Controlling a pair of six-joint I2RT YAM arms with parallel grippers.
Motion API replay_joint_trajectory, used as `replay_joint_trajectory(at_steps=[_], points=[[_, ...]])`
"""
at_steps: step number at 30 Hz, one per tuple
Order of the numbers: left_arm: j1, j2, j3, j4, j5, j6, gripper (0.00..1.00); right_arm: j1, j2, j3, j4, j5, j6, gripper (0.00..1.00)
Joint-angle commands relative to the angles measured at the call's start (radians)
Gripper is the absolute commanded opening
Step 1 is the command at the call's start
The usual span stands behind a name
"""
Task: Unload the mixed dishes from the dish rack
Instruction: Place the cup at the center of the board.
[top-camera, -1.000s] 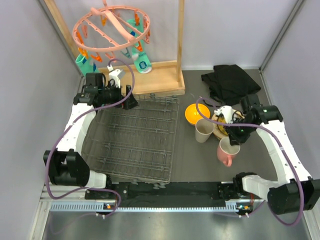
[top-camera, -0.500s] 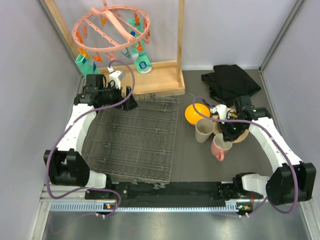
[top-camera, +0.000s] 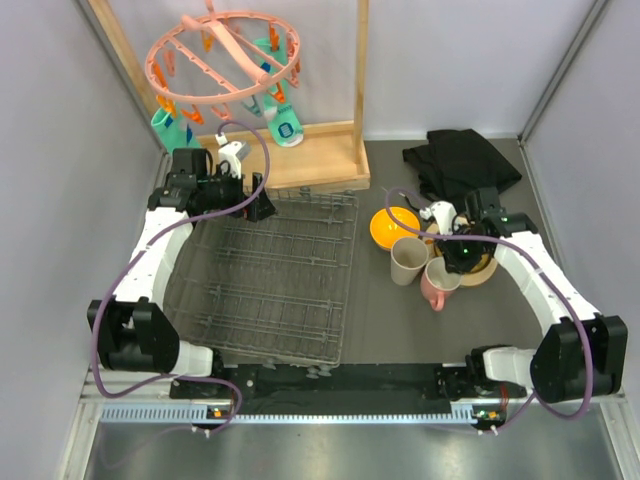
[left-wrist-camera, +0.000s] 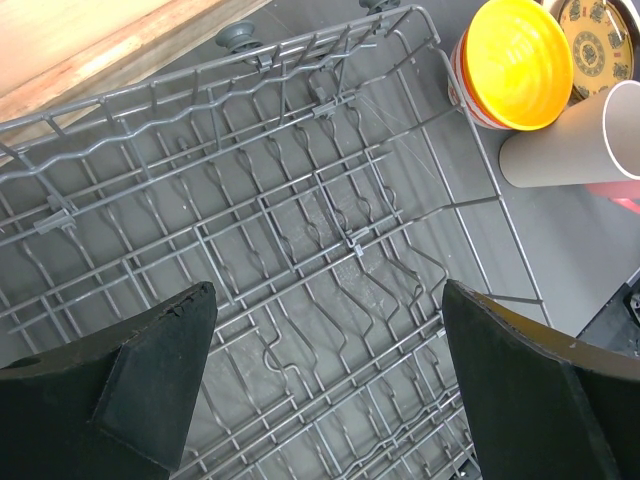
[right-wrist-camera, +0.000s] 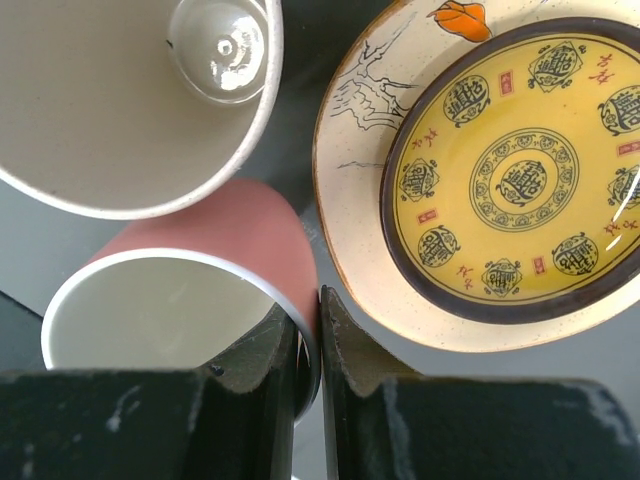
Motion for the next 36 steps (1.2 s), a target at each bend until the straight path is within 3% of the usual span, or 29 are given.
replay_joint_trajectory(at_steps=[1,36], points=[[0.003,-0.001,0.01,0.01,-0.003,0.016,0.98,-0.008,-0.001,0.0,0.047,-0.01,0.015,0.0],[0.003,0.011,0.015,-0.016,0.021,0.039,0.98,-0.008,0.03,-0.025,0.092,-0.007,0.035,0.0]])
